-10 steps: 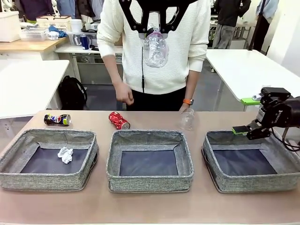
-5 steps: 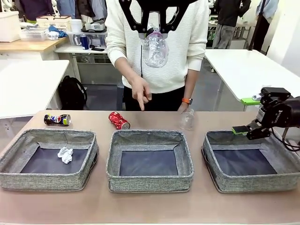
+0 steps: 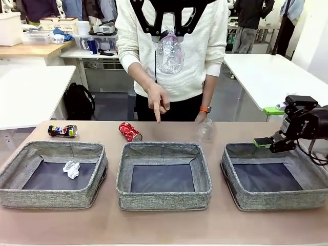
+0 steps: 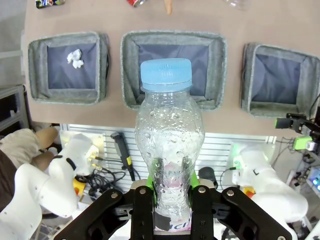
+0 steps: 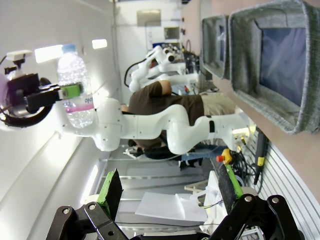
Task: Sort the waste into the appropriate baskets.
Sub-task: Place the picked waste into the Fabric basket indicated by the person.
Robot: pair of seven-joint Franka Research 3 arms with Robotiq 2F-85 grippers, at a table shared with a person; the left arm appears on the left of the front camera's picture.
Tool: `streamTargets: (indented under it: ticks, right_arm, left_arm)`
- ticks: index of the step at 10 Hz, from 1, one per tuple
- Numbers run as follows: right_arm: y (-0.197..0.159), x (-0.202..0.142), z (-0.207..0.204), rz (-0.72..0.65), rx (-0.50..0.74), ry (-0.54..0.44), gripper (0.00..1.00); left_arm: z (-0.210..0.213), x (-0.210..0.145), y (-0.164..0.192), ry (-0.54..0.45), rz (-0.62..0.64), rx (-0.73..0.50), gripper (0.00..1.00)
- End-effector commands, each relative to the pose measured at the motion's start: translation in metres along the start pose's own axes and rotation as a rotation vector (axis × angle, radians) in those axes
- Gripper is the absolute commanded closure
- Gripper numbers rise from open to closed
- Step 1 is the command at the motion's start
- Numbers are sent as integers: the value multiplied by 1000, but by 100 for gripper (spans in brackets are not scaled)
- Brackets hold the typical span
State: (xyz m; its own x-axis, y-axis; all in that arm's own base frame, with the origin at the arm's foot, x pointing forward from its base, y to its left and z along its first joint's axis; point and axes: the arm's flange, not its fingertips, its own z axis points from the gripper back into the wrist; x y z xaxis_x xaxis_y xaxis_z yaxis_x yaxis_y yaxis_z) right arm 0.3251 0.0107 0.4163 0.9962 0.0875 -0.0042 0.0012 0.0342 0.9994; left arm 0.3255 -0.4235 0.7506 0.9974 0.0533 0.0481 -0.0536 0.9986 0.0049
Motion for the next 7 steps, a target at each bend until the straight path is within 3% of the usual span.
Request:
streamTargets:
  ticks: [1,3,7]
  right_arm:
    - [1,2,-2,32,20,-5,0]
    - [1,2,-2,32,20,-5,0]
    - [1,2,-2,32,20,-5,0]
  left_arm:
    - [0,-4,0,5,13,-15,77]
    - [-16,-5,6,-30,-22,4,77]
    - [-136,-23,31,-104,-12,-25,77]
